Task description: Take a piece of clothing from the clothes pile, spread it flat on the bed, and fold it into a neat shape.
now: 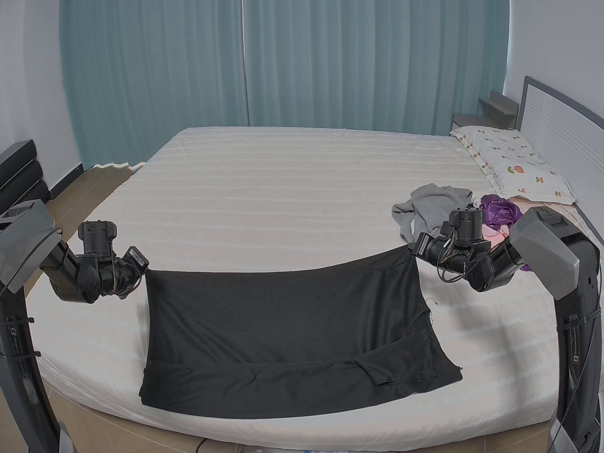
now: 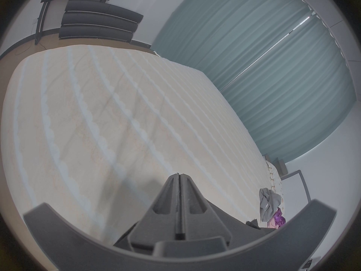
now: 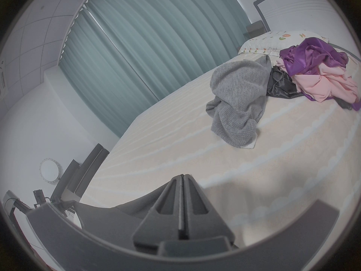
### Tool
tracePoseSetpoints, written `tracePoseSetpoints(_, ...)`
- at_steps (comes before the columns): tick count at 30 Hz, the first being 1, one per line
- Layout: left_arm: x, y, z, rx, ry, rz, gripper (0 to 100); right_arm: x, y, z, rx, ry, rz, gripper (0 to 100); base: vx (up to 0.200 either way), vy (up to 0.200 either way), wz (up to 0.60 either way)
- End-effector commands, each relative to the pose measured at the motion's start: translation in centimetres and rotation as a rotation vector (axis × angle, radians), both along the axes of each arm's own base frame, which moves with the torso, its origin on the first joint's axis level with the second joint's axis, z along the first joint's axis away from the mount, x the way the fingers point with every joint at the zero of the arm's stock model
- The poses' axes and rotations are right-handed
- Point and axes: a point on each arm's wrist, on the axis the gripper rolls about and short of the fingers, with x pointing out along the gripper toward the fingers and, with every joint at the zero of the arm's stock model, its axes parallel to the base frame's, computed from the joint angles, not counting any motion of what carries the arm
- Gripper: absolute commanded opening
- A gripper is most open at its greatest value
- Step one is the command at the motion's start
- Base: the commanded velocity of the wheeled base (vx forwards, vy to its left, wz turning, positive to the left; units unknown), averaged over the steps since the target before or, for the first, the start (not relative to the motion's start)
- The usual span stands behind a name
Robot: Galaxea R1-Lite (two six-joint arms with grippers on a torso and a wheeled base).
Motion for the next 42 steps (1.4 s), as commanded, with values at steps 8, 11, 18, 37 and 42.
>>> tracePoseSetpoints(8, -1.8, -0.3, 0.0, -0.003, 0.037, -0.002, 0, -2.1, -0.7, 0.8, 0.0, 0.042, 0.004, 0, 0.0, 0.0, 0.0)
tracePoseSetpoints(11, -2.5, -0.4, 0.2, -0.003, 0.046, -0.003, 0, -3.0, -0.7, 0.8, -0.001, 0.064, 0.017, 0, 0.0, 0.0, 0.0)
tracePoseSetpoints(18, -4.3, -0.6, 0.8, 0.003, 0.045, -0.007, 0, -5.0, -0.6, 1.3, 0.009, 0.09, 0.052, 0, 0.0, 0.0, 0.0)
tracePoseSetpoints(37, -9.3, -1.9, -1.0, 0.056, 0.181, -0.086, 0, -9.8, -2.1, 0.2, -0.004, 0.125, 0.092, 0, 0.0, 0.0, 0.0)
tracePoseSetpoints(42, -10.4, -2.4, -2.2, 0.049, 0.241, -0.102, 0, -11.3, -2.1, -1.5, -0.047, 0.164, 0.14, 0, 0.0, 0.0, 0.0)
